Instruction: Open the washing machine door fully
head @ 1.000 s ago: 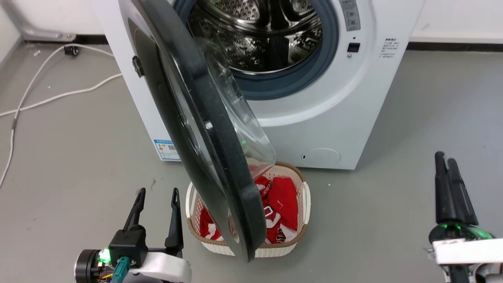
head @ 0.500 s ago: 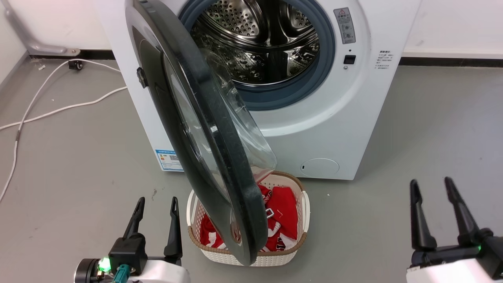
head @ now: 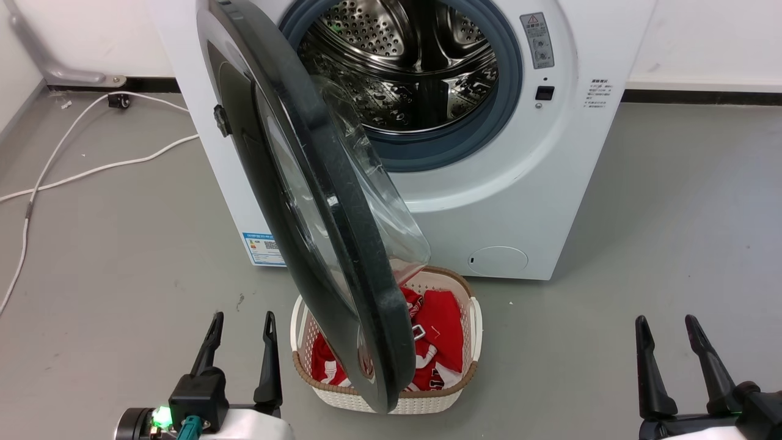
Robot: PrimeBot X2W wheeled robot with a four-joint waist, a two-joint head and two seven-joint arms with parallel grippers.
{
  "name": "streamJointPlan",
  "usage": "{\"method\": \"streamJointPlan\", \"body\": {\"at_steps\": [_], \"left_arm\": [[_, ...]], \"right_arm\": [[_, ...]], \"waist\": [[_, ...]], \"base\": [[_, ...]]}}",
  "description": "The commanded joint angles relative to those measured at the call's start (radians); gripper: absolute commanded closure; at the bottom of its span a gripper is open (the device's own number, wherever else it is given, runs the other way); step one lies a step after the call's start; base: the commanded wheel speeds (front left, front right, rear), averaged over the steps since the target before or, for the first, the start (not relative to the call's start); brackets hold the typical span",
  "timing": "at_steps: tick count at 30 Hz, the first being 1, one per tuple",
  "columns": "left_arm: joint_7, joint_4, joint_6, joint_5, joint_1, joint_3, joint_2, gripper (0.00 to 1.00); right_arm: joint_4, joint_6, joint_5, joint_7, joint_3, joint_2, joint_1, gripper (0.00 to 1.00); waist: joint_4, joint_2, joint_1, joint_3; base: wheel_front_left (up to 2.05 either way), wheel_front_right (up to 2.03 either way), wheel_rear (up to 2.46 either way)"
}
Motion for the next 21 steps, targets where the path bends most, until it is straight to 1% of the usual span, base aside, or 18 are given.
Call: {"method": "streamJointPlan", "body": {"at_steps": [1,6,7,8,9,15,21], "left_arm": [[-0.003,0.0,0.003,0.004,0.007,0.002,0.0,0.0],[-0.003,0.006,0.008,-0.003,0.008,0.004,0.0,0.0],[-0.003,0.008,0.008,-0.003,0.008,0.006,0.0,0.24],[-0.003,0.006,0.015,0.003,0.007,0.009,0.0,0.65],[-0.003,0.005,0.017,0.005,0.006,0.01,0.0,1.0],[-0.003,-0.015,0.023,0.007,-0.013,0.027,0.0,1.0],[-0.003,-0.108,0.029,0.026,-0.071,0.064,0.006,1.0]], "right_arm": [[0.004,0.0,0.008,-0.002,-0.001,0.003,0.013,0.0],[0.008,0.0,0.011,-0.002,0.003,0.003,0.013,0.0],[0.008,0.0,0.012,-0.002,0.004,0.003,0.012,0.0],[0.007,0.0,0.011,-0.002,0.005,0.003,0.011,0.0],[0.003,0.0,0.008,-0.002,0.005,0.003,0.008,0.0],[-0.013,0.0,0.008,-0.002,0.004,0.003,0.009,0.0],[-0.025,0.0,0.001,-0.002,0.005,0.003,0.01,0.0]], "waist": [[0.001,-0.0001,0.0001,0.0],[0.0,-0.0001,0.0001,0.001],[-0.001,-0.0001,0.0001,0.001],[-0.001,-0.0001,0.0001,0.0],[-0.002,-0.0001,0.0001,0.0],[-0.001,-0.0001,0.0001,-0.002],[0.007,-0.0001,0.0001,-0.002]], "base": [[0.0,0.0,0.0],[0.0,0.0,0.0],[0.0,0.0,0.0],[0.0,0.0,0.0],[0.0,0.0,0.0],[0.0,0.0,0.0],[0.0,0.0,0.0]]}}
